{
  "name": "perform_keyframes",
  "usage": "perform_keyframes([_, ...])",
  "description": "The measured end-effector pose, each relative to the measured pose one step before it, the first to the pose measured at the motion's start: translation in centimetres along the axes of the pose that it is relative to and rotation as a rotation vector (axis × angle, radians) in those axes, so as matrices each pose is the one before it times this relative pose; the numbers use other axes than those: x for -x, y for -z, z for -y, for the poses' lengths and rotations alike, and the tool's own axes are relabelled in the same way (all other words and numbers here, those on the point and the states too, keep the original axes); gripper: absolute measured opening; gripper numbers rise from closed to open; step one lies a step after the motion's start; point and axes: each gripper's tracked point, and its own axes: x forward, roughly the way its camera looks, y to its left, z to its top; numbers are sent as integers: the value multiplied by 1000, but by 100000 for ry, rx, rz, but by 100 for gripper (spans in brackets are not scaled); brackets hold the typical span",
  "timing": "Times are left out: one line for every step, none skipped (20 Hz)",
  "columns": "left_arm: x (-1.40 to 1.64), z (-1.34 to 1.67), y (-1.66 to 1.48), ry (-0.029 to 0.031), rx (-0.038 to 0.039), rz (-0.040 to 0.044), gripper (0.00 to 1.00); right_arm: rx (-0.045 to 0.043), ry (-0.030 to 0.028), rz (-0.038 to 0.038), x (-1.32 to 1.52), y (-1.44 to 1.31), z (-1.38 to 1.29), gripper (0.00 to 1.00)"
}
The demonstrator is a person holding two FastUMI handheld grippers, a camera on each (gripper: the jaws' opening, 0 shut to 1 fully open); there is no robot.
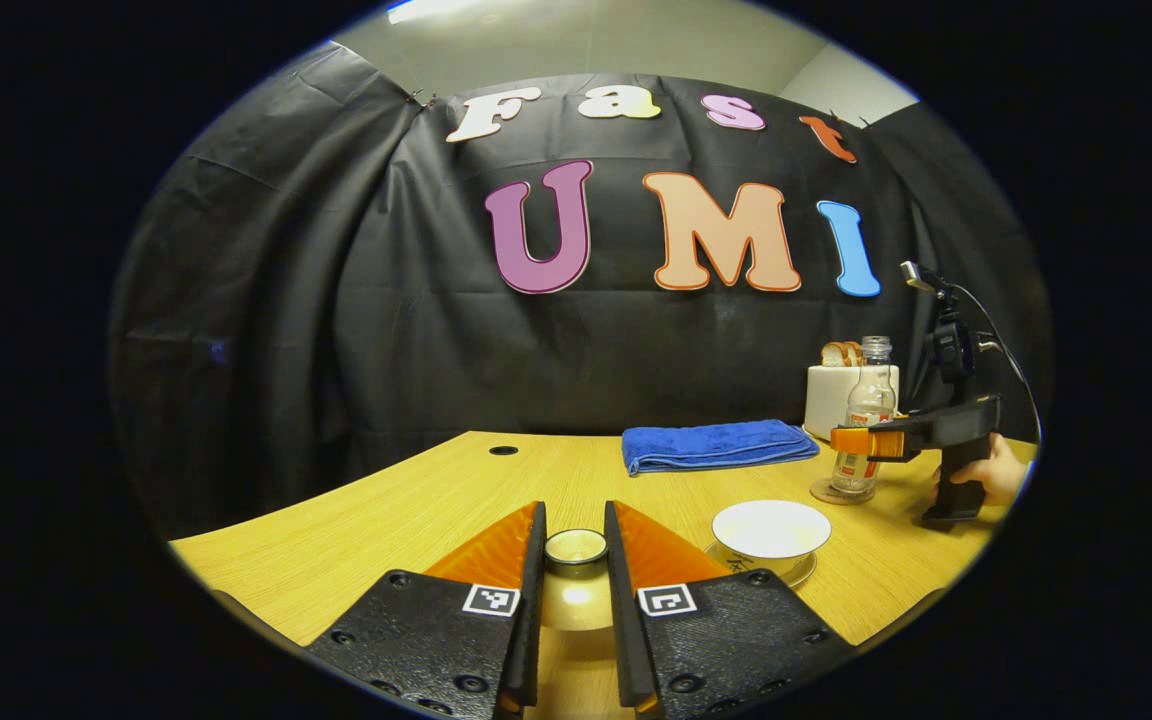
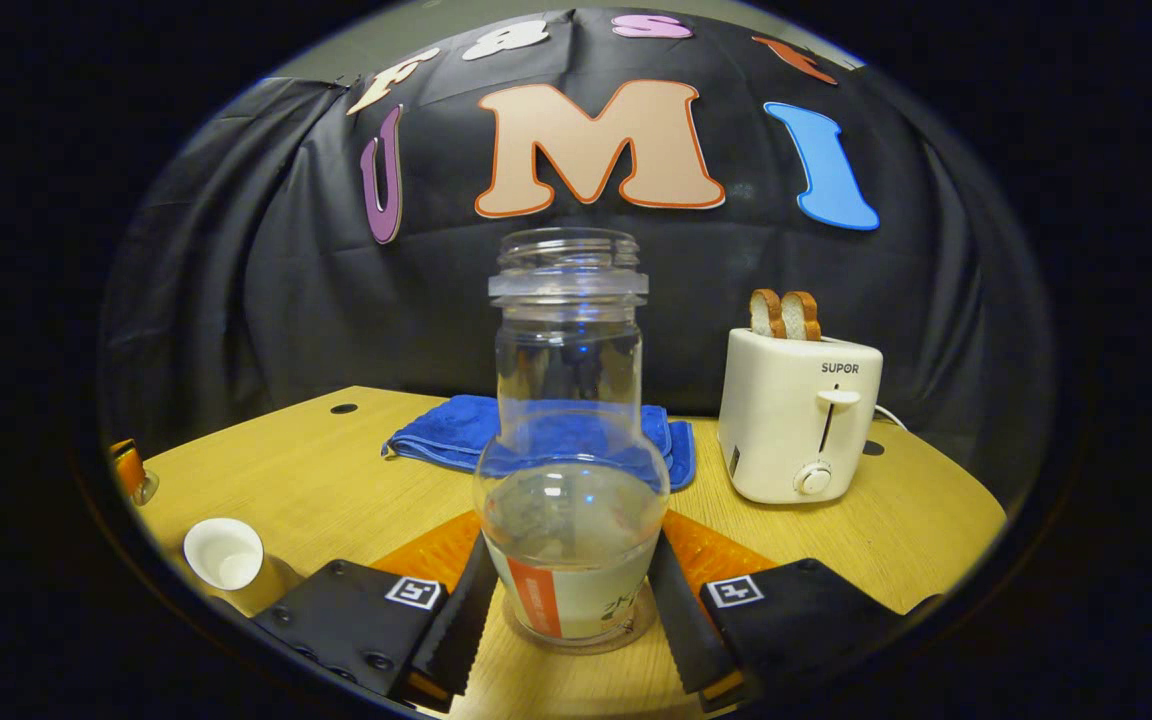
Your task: Open the teacup lid with one hand, grasp the water bottle and pour water into the teacup with the other hand; after pouring, place the water bottle on the coaster and then close the teacup lid.
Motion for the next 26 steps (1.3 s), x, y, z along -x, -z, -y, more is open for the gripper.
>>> perform_keyframes([-39, -33, 17, -24, 17, 46, 29, 415, 385, -695, -46, 135, 163, 80])
perform_keyframes([16, 15, -48, -3, -13, 0, 29, 38, -23, -467, -90, 286, -92, 81])
perform_keyframes([-19, -16, 92, -1, -11, -46, 29, -74, -75, -440, -57, 165, -67, 81])
perform_keyframes([19, 33, -53, -4, 30, 53, 28, -59, -348, -312, -69, 144, -90, 81])
perform_keyframes([-8, 19, -50, -18, -13, -29, 28, 517, 255, 64, -69, 72, 29, 81])
perform_keyframes([24, 13, -78, -32, 10, 20, 28, 338, -173, 480, 22, -17, -89, 81])
perform_keyframes([-19, -63, 93, -120, -5, -42, 28, 622, 89, 146, 19, 77, 4, 80])
perform_keyframes([58, -23, -68, -105, 34, -27, 28, 149, -32, 564, -114, -26, -59, 80])
perform_keyframes([-37, 7, 55, -4, -3, -7, 28, -510, -126, 95, 42, -50, 43, 80])
perform_keyframes([-33, 29, -37, 6, 1, -40, 28, -816, -81, -228, -56, -6, -41, 81])
perform_keyframes([-56, 25, 65, 21, 28, 15, 28, -1109, -194, -445, 62, -3, 2, 81])
perform_keyframes([38, -7, -56, 3, -3, -81, 29, -900, -305, -366, -42, 60, -82, 82])
perform_keyframes([84, -15, 55, 4, 15, 15, 29, -215, 278, -185, -9, -7, 27, 82])
perform_keyframes([-37, -14, -9, 21, 12, -9, 28, 579, -70, 70, 39, 64, 52, 84])
perform_keyframes([9, 5, 32, 0, -1, 5, 28, 1056, -335, 375, -6, -49, -50, 84])
perform_keyframes([34, -14, -113, 6, 8, 13, 29, 1249, -170, 429, 16, 47, -28, 84])
perform_keyframes([-19, 11, 78, 6, -12, -55, 29, 727, 132, 337, 38, -90, -63, 84])
perform_keyframes([11, -22, 14, 7, 12, -38, 29, 393, 327, 551, 178, -119, -204, 86])
perform_keyframes([-12, 24, 57, -2, 28, 34, 28, -326, 351, 233, 209, -40, -31, 87])
perform_keyframes([-21, -27, -59, 1, -15, -23, 29, -867, -79, 399, 216, 20, 101, 96])
perform_keyframes([-25, -33, 22, -2, -1, -30, 29, -1134, 1, 680, 265, -158, 199, 98])
perform_keyframes([-34, 18, -21, -106, 17, 48, 29, -1157, 286, 767, 389, -82, 276, 97])
perform_keyframes([79, -70, 129, -237, -26, -33, 28, -354, 390, 980, 477, -39, 254, 97])
perform_keyframes([-53, 9, -82, -38, -19, -37, 28, 217, 88, 1045, 492, -43, 261, 97])
perform_keyframes([17, -33, -2, -69, 24, 29, 28, 59, 240, 839, 448, -21, 119, 97])
perform_keyframes([-81, 75, -39, -67, -3, -75, 28, -146, 201, 942, 572, -89, 108, 97])
